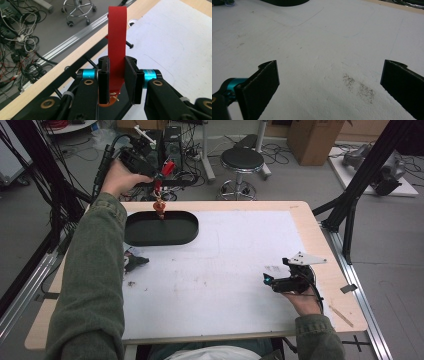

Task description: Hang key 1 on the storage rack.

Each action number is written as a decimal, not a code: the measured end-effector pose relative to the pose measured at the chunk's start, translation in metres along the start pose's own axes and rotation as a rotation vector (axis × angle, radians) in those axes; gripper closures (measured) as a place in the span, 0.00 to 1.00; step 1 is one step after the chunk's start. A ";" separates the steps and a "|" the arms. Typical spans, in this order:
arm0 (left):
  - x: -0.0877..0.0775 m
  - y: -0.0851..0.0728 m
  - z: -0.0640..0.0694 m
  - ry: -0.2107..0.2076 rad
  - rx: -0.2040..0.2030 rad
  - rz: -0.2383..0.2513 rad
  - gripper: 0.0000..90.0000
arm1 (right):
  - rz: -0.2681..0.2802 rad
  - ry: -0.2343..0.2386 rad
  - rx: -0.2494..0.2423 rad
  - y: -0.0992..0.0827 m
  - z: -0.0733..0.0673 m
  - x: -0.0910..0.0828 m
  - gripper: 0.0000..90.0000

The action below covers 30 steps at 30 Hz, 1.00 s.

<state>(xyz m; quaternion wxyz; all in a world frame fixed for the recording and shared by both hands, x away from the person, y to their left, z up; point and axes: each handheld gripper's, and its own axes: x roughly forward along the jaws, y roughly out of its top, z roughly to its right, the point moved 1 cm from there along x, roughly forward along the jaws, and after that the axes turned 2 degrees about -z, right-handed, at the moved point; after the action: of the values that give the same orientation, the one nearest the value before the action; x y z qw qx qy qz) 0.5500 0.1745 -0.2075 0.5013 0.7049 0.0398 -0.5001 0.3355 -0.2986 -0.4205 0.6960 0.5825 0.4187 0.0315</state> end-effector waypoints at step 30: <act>0.035 0.028 -0.002 0.116 -0.038 0.096 0.78 | -0.011 -0.019 0.010 -0.005 0.006 -0.005 0.01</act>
<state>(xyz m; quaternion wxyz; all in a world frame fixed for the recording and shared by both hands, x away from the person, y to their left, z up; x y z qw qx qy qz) 0.5846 0.1470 -0.2145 0.5348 0.7241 0.0445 -0.4333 0.3342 -0.3073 -0.4221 0.6972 0.5839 0.4153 0.0201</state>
